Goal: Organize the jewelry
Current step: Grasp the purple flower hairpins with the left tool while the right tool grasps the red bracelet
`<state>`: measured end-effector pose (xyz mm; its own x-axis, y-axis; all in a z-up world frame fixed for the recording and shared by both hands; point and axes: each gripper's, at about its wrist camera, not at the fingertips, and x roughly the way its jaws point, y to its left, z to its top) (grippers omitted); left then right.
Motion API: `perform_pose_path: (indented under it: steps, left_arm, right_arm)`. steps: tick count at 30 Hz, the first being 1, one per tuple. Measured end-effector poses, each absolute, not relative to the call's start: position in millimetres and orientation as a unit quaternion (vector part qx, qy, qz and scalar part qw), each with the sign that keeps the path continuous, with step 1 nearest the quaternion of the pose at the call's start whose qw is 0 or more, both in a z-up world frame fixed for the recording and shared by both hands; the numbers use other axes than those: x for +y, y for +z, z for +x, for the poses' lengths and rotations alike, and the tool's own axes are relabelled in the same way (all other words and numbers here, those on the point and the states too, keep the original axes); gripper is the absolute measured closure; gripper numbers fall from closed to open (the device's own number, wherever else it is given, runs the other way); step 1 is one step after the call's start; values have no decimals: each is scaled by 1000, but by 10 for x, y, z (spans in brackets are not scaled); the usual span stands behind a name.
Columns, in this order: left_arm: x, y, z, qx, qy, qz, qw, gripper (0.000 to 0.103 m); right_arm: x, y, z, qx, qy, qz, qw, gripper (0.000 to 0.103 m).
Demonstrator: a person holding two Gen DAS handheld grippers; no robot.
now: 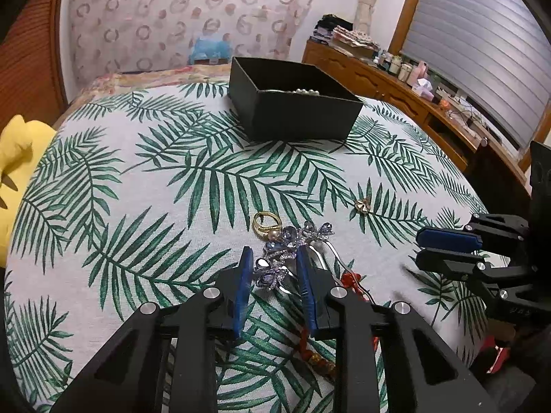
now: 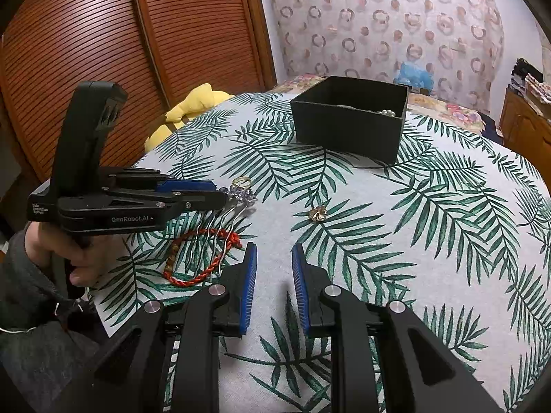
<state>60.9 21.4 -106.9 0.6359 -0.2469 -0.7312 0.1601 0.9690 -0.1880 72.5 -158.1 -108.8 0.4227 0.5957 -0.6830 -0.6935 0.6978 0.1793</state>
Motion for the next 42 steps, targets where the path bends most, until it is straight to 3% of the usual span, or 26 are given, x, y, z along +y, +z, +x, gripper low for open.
perform_pose_path:
  steps: [12,34,36,37,42]
  left_arm:
    - [345,-774,479,346,-64,-56,934,80]
    - [533,-677,536,321,-19,-59,945,80]
    - [546,-665,539,319,-16,-58,946,80]
    - [552,-653,544,318,-15,-58,946,80]
    - [546,-590,579,312,-16,-55,948,80]
  right_arm:
    - [-1404,-1116,666,381,402,-79,829,80]
    - [-987,-1221,690,397,406,-135,812,75]
    - [-979,-1224,669,393,402,-151,813,83]
    - [-972,-1225,658,388,396,-165,816,98]
    - [-1058,-1210,694,385,395,-173,816,101]
